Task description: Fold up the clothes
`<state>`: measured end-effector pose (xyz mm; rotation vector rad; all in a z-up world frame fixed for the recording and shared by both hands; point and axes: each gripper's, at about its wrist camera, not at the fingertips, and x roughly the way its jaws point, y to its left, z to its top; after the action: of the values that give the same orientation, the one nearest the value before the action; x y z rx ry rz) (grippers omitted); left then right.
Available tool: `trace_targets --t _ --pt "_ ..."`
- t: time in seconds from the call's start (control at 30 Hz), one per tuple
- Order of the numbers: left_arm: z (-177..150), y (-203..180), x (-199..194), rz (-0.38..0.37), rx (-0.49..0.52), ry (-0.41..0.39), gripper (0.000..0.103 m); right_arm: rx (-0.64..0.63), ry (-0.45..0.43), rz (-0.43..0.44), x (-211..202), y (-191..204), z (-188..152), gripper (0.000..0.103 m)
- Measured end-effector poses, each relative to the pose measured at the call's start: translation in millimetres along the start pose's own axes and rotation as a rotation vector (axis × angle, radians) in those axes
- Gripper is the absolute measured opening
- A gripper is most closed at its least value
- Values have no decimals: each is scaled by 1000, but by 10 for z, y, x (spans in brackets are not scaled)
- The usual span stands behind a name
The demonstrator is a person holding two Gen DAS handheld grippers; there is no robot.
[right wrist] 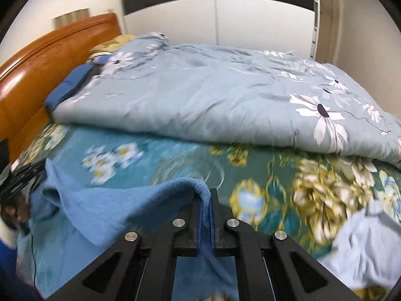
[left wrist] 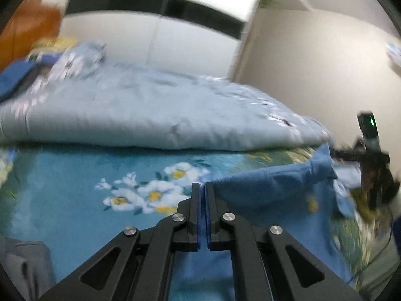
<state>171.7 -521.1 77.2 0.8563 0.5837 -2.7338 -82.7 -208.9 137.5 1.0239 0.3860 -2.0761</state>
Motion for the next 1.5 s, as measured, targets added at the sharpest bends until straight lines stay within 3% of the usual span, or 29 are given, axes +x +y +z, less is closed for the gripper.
trace_targets --t 0.2,0.33,0.43,0.53,0.63,0.7,0.77,0.9,1.0,1.07,1.3,1.4,1.5 --pt "-143 299 761 153 -109 144 2 56 166 -84 1068 -100 93 5" --pt "-256 596 981 244 -210 191 2 128 209 -82 1386 -230 16 5" --pt "-303 741 945 237 -291 175 2 145 203 -75 1487 -279 -14 9" --pt "-317 717 860 245 -296 183 2 123 167 -52 1361 -288 -26 11" --pt "-395 509 523 147 -295 147 2 118 99 -29 1044 -348 -101 31" --pt "-555 248 195 141 -229 131 3 128 37 -14 742 -427 -198 39" --pt "-759 -23 -135 160 -149 123 5 155 -10 -5 360 -570 -431 40" --pt "-1328 -365 -664 201 -41 108 32 195 -38 -65 -260 -863 -1122 41" --pt "-1712 -588 -917 255 12 92 35 245 -40 -188 -674 -1160 -1659 42" --pt "-1881 -712 -977 278 39 85 36 304 -37 -227 -880 -1377 -1937 43" --pt "-2029 -916 -1032 329 -74 0 42 564 -37 -244 -1019 -1960 -2454 43" --pt "-2015 -937 -990 319 -102 7 50 616 -4 -226 -889 -2053 -2554 44" --pt "-2057 -929 -979 316 -135 32 50 612 -23 -226 -841 -2000 -2542 45"
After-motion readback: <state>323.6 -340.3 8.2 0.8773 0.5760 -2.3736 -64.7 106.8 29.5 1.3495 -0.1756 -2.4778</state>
